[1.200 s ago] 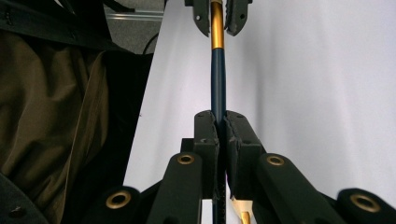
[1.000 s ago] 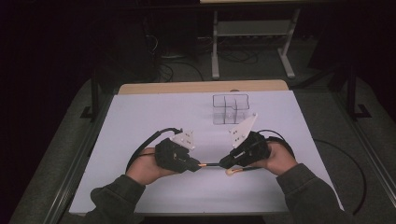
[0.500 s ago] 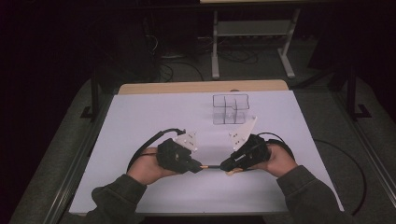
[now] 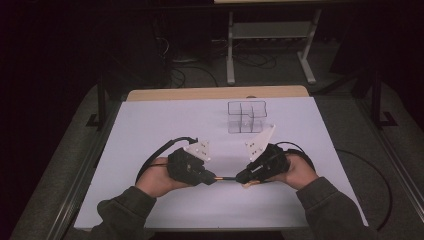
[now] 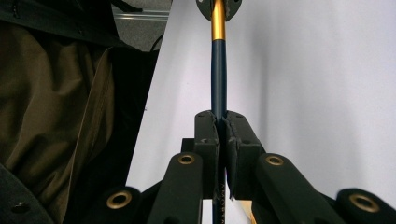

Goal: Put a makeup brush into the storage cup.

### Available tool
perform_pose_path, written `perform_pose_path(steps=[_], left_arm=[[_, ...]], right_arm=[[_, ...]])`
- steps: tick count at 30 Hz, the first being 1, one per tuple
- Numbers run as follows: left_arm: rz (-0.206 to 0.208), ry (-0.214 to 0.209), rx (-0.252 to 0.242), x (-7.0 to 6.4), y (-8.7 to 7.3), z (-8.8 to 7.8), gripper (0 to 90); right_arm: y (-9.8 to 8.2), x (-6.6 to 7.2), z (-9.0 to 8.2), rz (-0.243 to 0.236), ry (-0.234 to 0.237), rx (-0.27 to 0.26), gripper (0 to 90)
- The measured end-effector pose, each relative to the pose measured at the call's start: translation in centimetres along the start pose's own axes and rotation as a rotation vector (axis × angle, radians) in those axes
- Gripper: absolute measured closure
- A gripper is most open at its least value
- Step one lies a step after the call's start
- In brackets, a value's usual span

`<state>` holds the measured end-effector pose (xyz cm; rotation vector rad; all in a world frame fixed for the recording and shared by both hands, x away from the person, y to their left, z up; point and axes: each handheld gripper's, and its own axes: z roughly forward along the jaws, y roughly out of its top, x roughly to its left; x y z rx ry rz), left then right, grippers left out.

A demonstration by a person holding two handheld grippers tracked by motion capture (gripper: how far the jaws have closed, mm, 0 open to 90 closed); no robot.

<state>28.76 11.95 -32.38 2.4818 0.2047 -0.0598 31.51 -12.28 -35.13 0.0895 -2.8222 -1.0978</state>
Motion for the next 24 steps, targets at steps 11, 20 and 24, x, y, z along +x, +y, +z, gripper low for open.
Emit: perform_pose_path(steps=[11,20,24], left_arm=[[0.016,0.012,0.023,-0.15,0.15,-0.11,83.7],[0.022,0.024,0.035,-0.39,0.32,-0.25,83.9],[0.028,0.023,0.042,-0.41,0.45,-0.31,83.9]], right_arm=[[0.07,-0.11,0.33,-0.005,-0.002,0.01,83.2],[0.25,-0.15,0.6,0.01,0.001,0.018,81.7],[0.29,-0.15,0.7,0.016,0.003,0.025,79.8]])
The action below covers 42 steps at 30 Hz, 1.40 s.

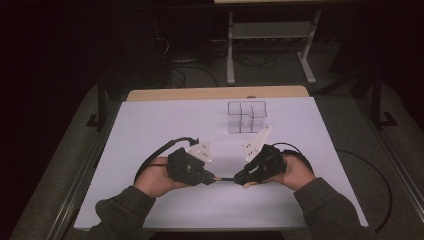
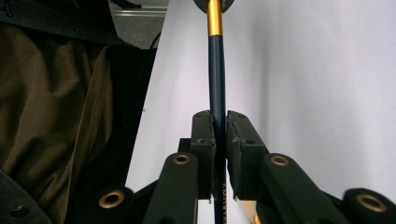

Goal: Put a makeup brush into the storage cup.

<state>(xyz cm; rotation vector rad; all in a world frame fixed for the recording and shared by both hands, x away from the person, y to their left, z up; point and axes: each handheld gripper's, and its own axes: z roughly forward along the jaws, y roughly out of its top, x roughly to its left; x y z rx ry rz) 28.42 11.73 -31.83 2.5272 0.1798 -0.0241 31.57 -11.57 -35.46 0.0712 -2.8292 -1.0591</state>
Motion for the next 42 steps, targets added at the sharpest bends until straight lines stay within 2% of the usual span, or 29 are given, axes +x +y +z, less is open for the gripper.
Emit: perform_pose_path(steps=[4,7,10,16,24,33,42], left_arm=[[0.003,0.001,-0.001,0.0,0.2,-0.2,84.0],[0.007,0.002,0.004,0.0,0.3,-0.2,84.0],[0.006,0.005,0.017,0.0,0.4,-0.1,84.0],[0.009,0.006,0.029,0.0,0.6,-0.1,83.9],[0.024,0.009,0.041,0.0,0.8,-0.1,84.0],[0.026,0.003,0.046,0.0,0.8,-0.1,83.9],[0.027,0.006,0.045,-0.1,0.8,0.0,83.9]], right_arm=[[0.1,0.0,0.1,0.003,-0.005,0.001,72.1],[0.3,0.0,0.1,0.022,-0.009,0.005,68.3],[0.8,0.0,0.1,0.022,-0.014,0.002,66.9],[2.0,0.3,0.0,0.021,-0.024,0.004,67.7],[3.6,0.3,0.5,0.008,-0.004,0.029,72.8],[4.1,0.0,1.2,0.003,0.012,0.044,80.5],[4.1,0.1,1.4,0.002,0.01,0.05,81.8]])
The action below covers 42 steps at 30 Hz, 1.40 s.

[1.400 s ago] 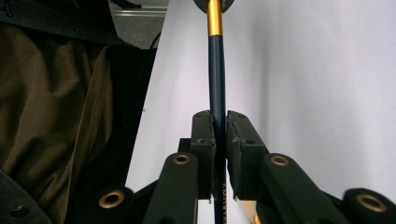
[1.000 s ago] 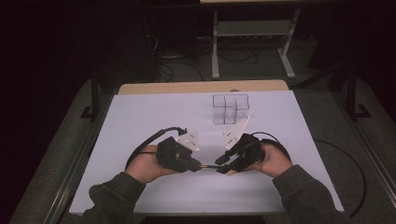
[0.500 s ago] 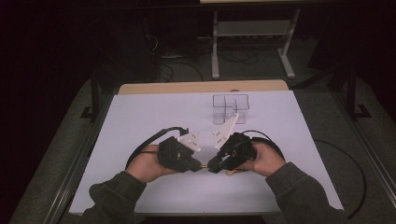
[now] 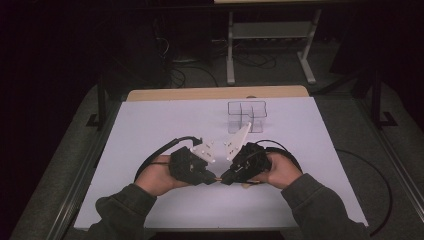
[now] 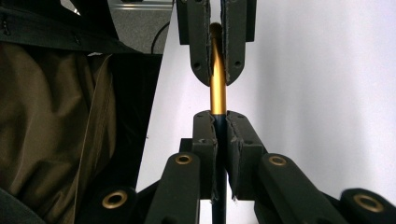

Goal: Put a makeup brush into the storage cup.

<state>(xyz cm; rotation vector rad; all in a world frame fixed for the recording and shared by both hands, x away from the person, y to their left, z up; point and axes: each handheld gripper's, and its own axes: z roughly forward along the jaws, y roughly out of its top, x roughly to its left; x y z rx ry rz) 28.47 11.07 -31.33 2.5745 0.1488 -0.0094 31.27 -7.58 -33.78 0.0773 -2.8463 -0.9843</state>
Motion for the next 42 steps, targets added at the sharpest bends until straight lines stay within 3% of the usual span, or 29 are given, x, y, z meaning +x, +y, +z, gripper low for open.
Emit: perform_pose_path(steps=[27,32,42], left_arm=[[-0.01,-0.008,-0.027,0.1,0.3,-0.3,82.3],[-0.033,0.006,-0.057,0.3,0.0,-1.0,65.8],[-0.101,0.028,-0.114,0.5,-1.7,-2.2,55.7]], right_arm=[[-0.5,0.0,0.3,-0.007,0.004,-0.034,82.3],[-0.9,-0.1,0.4,-0.013,0.0,-0.033,82.5],[-1.8,-0.8,-0.5,0.023,-0.024,-0.05,82.6]])
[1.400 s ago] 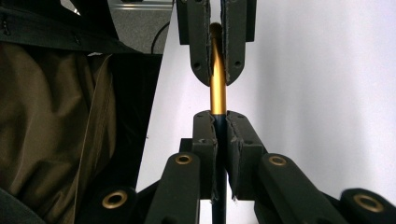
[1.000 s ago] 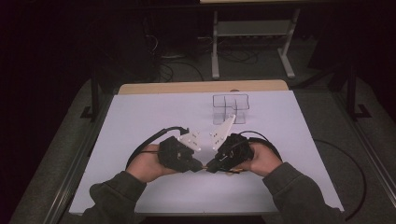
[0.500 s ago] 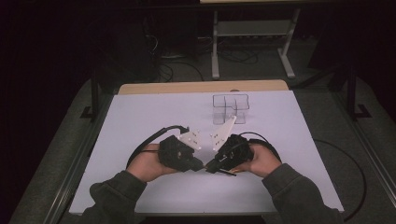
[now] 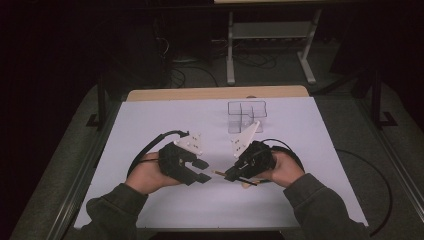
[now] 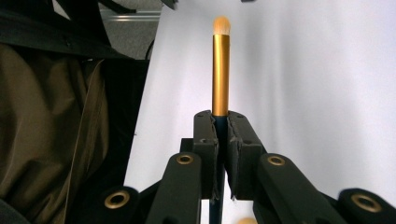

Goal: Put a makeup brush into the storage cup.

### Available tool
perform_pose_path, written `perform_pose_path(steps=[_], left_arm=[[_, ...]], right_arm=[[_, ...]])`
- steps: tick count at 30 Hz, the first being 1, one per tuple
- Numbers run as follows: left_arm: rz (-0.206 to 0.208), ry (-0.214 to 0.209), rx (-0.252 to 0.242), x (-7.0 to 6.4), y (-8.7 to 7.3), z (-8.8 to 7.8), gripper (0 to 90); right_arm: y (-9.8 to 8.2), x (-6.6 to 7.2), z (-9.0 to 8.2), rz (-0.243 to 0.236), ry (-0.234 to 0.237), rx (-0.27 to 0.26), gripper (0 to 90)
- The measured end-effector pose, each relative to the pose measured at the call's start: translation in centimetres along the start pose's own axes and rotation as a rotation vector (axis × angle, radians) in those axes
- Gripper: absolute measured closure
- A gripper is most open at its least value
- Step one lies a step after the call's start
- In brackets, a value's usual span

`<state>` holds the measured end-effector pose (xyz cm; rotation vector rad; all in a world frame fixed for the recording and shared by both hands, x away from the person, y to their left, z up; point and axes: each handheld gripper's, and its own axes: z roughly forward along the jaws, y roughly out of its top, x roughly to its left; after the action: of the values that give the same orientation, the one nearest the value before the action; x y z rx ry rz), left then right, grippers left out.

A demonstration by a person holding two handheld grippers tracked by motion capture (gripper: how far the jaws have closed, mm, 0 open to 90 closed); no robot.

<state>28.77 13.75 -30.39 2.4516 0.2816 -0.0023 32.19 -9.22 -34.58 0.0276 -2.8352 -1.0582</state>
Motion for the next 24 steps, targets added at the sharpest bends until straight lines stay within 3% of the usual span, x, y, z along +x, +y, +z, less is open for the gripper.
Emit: perform_pose_path(steps=[6,14,19,24], left_arm=[[-0.029,0.01,-0.027,0.4,-1.3,-0.4,54.1],[-0.049,0.029,-0.056,0.5,-2.8,-0.7,51.8],[-0.089,0.039,-0.091,0.6,-4.1,-0.8,49.6],[-0.104,0.055,-0.104,0.9,-5.1,-0.9,47.9]], right_arm=[[-0.4,-0.6,-0.7,0.033,-0.014,-0.013,82.6],[-0.4,-1.4,-1.3,0.044,-0.048,-0.031,82.6],[-0.2,-2.1,-1.8,0.055,-0.058,-0.034,82.5],[-0.1,-2.7,-2.3,0.063,-0.063,-0.044,82.6]])
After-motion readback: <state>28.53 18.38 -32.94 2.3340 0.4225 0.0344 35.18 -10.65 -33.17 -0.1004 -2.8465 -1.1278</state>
